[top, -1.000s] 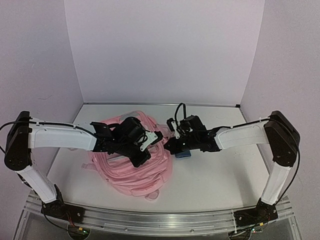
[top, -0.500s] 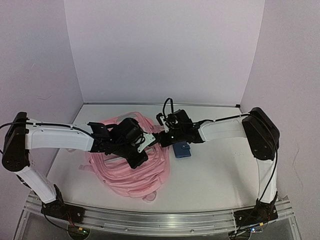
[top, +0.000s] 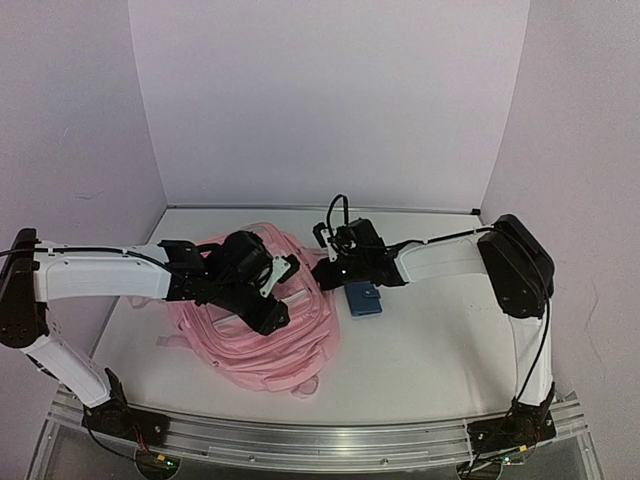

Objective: Pack the student bag
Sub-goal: Zip the student bag at the center of the board, then unzip the student bag at the center of the board.

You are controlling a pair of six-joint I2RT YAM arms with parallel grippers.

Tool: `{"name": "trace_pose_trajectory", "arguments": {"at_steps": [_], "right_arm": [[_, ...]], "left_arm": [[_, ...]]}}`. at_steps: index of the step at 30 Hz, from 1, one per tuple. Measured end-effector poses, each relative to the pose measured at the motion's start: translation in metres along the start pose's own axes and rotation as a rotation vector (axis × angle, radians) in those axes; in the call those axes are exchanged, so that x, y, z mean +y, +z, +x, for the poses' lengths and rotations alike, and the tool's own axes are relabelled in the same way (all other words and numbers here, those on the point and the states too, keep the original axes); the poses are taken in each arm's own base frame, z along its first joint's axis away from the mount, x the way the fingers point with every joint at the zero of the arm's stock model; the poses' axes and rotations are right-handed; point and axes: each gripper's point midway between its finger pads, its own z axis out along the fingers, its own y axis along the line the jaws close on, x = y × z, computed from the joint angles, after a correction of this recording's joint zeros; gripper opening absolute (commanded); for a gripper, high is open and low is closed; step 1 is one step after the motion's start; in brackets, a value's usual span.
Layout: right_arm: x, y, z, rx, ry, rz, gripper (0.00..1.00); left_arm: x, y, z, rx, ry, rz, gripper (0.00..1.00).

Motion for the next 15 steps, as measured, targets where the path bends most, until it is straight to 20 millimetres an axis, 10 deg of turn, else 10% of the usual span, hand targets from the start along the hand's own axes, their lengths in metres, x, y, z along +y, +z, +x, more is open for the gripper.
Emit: {"name": "trace_pose_trajectory", "arguments": {"at_steps": [9, 15], "right_arm": [[-0.013, -0.041, 0.022, 0.001, 0.077, 0.030, 0.00], [-0.019, -0.066, 0.039, 0.003, 0.135, 0.052, 0.00]], "left_arm": [[0.079, -0.066, -0.023, -0.150, -0.426, -0.048, 0.85], [0.128, -0.079, -0.001, -0.149, -0.669, -0.028, 0.86]]}}
